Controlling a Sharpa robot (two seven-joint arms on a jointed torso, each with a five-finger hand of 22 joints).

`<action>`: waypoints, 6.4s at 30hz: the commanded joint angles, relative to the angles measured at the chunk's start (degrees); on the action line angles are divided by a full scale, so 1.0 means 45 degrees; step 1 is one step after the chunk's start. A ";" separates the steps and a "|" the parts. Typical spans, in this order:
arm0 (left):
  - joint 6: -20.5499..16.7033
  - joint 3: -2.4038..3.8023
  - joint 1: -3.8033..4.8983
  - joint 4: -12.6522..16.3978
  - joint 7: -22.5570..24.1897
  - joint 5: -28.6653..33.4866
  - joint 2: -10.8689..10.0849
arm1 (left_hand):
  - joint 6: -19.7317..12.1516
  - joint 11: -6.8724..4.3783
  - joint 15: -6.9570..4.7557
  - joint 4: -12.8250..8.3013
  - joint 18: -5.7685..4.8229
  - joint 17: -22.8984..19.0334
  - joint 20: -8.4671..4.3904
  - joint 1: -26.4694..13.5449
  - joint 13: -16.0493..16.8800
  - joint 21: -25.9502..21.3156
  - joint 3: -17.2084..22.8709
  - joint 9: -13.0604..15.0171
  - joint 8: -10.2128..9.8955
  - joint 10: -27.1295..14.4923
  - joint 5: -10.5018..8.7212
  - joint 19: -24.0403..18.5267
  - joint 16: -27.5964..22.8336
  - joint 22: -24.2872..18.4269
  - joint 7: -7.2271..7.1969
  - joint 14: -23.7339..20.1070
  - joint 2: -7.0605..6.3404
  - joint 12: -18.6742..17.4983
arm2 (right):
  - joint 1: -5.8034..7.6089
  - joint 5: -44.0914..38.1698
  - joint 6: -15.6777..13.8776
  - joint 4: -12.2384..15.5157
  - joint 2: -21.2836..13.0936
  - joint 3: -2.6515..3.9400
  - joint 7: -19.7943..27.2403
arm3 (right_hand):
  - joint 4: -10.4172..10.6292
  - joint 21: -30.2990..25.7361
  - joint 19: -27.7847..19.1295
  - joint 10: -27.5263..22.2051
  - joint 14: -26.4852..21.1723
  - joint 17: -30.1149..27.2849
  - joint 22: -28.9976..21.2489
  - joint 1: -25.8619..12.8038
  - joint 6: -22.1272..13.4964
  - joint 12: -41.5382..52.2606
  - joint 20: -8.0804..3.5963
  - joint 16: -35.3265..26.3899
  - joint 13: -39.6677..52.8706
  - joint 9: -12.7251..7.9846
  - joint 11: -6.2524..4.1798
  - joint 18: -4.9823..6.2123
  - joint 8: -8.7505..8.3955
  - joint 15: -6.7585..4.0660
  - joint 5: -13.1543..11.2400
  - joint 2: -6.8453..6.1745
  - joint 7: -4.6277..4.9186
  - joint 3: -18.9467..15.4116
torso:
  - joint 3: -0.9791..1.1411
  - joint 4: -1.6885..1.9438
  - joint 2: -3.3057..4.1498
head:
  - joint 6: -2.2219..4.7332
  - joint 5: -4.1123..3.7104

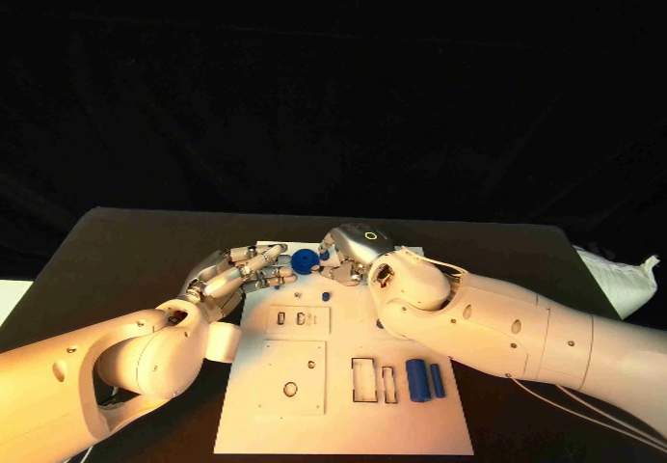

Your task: Assemble the parts on the task board

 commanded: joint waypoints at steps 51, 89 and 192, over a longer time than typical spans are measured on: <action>0.0137 0.0013 0.0025 -0.0074 0.0156 0.0029 -0.0083 | -0.0062 -0.0029 0.0013 -0.0077 0.0152 -0.0021 0.0045 0.0034 -0.0016 -0.0045 -0.0011 0.0016 0.0042 -0.0053 -0.0038 -0.0025 -0.0053 -0.0019 0.0328 0.0058 0.0060 0.0041 | 0.0669 0.1523 0.1951 -0.2484 0.1932 -0.0022 0.0432 | -0.0235 0.0175 0.0123 0.0059 0.0932 0.1273 0.0178 0.0362 -0.0716 0.0225 0.0134 0.0204 0.0246 -0.0181 0.0096 -0.0300 -0.0070 0.0153 -0.0264 -0.0530 0.0189 -0.0051 | -0.0002 -0.0008 0.0004 | 0.0060 0.0283; 0.0144 0.0015 0.0032 -0.0067 0.0130 0.0032 -0.0080 | -0.0062 -0.0029 0.0013 -0.0077 0.0152 -0.0021 0.0045 0.0034 -0.0016 -0.0045 -0.0011 0.0016 0.0042 -0.0053 -0.0038 -0.0025 -0.0053 -0.0019 0.0328 0.0058 0.0060 0.0041 | 0.0717 0.1235 0.1350 -0.2865 0.2288 -0.0210 0.0162 | -0.1257 0.0348 0.0219 0.0328 0.0982 0.1575 0.0443 0.1349 0.0621 0.0936 -0.0013 0.0381 0.0825 0.0104 -0.0181 -0.0333 0.0400 -0.0054 0.0008 0.0406 -0.0118 0.0632 | 0.0005 -0.0008 0.0000 | 0.0033 0.0338; 0.0245 0.0013 0.0031 0.0039 -0.0020 0.0071 -0.0300 | -0.0076 -0.0026 0.0016 -0.0104 0.0152 -0.0058 0.0047 0.0022 -0.0022 -0.0065 0.0005 0.0012 0.0059 -0.0074 -0.0042 -0.0013 -0.0085 -0.0047 0.0333 0.0070 0.0050 0.0075 | 0.0338 0.1070 0.1658 -0.0301 0.0265 -0.0210 -0.0307 | -0.1094 0.0747 0.0536 0.0226 0.0982 0.1639 0.1181 0.0034 0.0000 0.0375 0.0062 0.0400 0.0621 -0.0095 -0.0036 -0.0472 -0.0047 0.0059 -0.0145 0.0084 0.0039 0.0203 | 0.0015 -0.0067 0.0011 | -0.0151 0.0249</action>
